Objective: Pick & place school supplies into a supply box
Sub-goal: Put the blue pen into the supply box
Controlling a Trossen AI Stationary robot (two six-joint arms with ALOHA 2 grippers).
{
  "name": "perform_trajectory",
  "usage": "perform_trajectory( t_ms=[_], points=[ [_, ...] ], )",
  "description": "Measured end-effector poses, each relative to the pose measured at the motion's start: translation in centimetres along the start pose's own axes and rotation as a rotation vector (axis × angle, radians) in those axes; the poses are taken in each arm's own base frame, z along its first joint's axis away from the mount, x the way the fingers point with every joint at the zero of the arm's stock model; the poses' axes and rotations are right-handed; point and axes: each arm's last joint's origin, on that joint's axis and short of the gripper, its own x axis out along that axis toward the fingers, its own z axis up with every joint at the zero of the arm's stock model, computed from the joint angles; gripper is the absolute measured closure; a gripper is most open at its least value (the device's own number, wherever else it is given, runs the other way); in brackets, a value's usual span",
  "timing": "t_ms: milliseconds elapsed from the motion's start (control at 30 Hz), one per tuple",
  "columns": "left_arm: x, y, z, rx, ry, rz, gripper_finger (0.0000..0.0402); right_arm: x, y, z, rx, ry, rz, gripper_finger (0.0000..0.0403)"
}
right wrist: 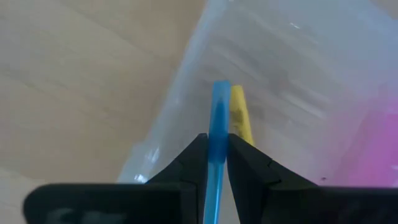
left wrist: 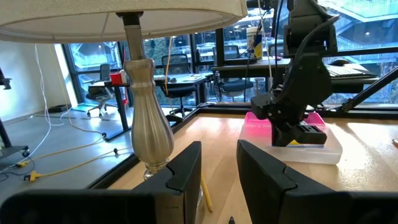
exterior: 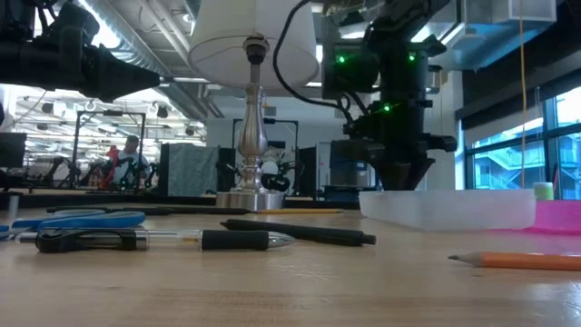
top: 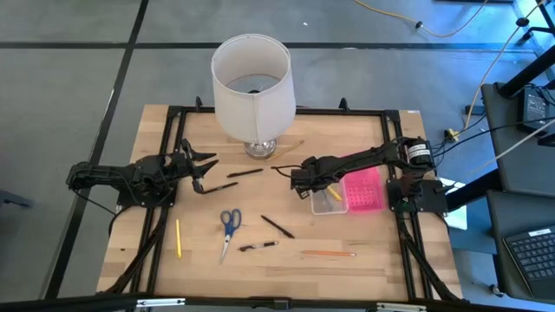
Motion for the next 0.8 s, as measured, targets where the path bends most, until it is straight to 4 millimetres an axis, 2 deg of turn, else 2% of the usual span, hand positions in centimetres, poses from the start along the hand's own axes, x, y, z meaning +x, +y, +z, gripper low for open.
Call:
perform_trajectory(
  t_ms=[267, 800],
  points=[
    [0.0, 0.0, 0.0, 0.000, 0.000, 0.000, 0.0304, 1.6, -0.7, -0.6, 0.015, 0.033, 0.027, 0.0340],
    [0.0, 0.0, 0.0, 0.000, 0.000, 0.000, 0.0304, 1.3, -0.6, -0.4, 0.001, 0.037, 0.020, 0.0335]
  ],
)
